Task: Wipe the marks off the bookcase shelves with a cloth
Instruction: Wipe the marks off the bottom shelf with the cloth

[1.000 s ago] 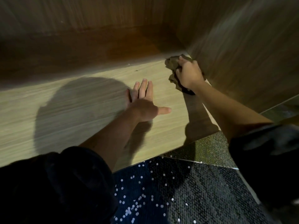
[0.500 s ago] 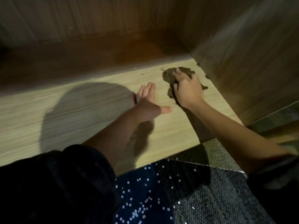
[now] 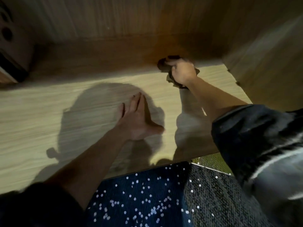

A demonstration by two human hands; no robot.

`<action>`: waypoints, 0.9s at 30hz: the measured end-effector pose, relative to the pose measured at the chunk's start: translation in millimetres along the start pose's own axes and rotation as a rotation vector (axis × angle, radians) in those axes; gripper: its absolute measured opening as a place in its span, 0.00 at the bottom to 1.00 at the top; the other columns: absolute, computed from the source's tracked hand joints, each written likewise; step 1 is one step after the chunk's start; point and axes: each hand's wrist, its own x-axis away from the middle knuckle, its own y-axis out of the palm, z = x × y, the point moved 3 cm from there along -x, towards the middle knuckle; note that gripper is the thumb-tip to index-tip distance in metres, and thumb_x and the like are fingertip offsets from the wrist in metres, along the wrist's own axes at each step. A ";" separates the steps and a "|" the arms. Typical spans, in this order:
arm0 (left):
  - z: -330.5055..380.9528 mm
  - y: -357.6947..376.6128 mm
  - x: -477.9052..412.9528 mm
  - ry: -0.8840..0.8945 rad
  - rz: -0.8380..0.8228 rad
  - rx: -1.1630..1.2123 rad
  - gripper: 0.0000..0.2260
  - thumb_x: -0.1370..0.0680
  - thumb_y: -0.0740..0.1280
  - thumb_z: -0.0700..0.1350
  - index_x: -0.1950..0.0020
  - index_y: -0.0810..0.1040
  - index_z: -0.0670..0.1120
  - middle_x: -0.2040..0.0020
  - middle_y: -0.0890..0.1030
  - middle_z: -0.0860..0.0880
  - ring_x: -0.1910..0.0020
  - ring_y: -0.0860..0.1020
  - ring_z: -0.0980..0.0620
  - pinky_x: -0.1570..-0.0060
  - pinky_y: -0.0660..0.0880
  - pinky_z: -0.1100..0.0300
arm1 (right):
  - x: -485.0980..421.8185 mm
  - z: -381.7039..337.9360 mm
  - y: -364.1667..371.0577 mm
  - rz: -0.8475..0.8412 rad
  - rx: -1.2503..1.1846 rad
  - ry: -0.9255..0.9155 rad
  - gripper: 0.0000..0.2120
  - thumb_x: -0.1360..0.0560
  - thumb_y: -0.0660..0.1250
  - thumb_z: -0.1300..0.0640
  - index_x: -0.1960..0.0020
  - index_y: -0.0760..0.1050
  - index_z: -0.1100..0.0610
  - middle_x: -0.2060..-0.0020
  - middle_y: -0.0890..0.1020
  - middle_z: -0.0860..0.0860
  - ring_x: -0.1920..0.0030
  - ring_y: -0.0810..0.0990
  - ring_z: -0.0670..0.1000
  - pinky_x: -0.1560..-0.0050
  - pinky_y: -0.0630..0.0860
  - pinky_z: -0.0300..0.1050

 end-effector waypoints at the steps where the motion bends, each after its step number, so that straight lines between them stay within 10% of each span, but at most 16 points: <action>1: 1.9 -0.4 -1.9 -0.002 -0.023 0.005 0.55 0.34 0.68 0.66 0.25 0.35 0.44 0.24 0.36 0.51 0.26 0.36 0.53 0.30 0.34 0.52 | 4.3 -0.3 1.3 -0.012 -0.043 -0.014 0.16 0.21 0.54 0.61 0.37 0.75 0.57 0.38 0.77 0.52 0.39 0.75 0.53 0.37 0.66 0.41; 15: -11.8 -7.7 53.7 0.074 0.084 0.150 0.27 0.24 0.65 0.42 0.27 0.61 0.39 0.31 0.65 0.42 0.33 0.66 0.47 0.38 0.61 0.65 | 167.5 -43.6 13.5 -0.023 -0.304 -0.358 0.19 0.28 0.59 0.74 0.48 0.82 0.58 0.43 0.80 0.51 0.43 0.73 0.46 0.41 0.61 0.31; 22: -26.8 18.3 100.6 0.162 0.137 0.152 0.21 0.22 0.59 0.35 0.29 0.67 0.43 0.30 0.66 0.49 0.35 0.68 0.53 0.36 0.60 0.67 | 272.9 -79.5 20.9 0.025 -0.356 -0.373 0.19 0.28 0.52 0.59 0.51 0.82 0.57 0.48 0.82 0.47 0.51 0.77 0.54 0.52 0.71 0.41; 27: -36.8 28.4 121.5 0.227 0.212 0.178 0.20 0.24 0.59 0.32 0.33 0.72 0.44 0.32 0.70 0.51 0.45 0.72 0.56 0.42 0.63 0.69 | 336.9 -75.7 57.7 -0.616 -0.267 -0.268 0.15 0.23 0.57 0.66 0.46 0.80 0.57 0.44 0.81 0.52 0.46 0.78 0.53 0.43 0.73 0.48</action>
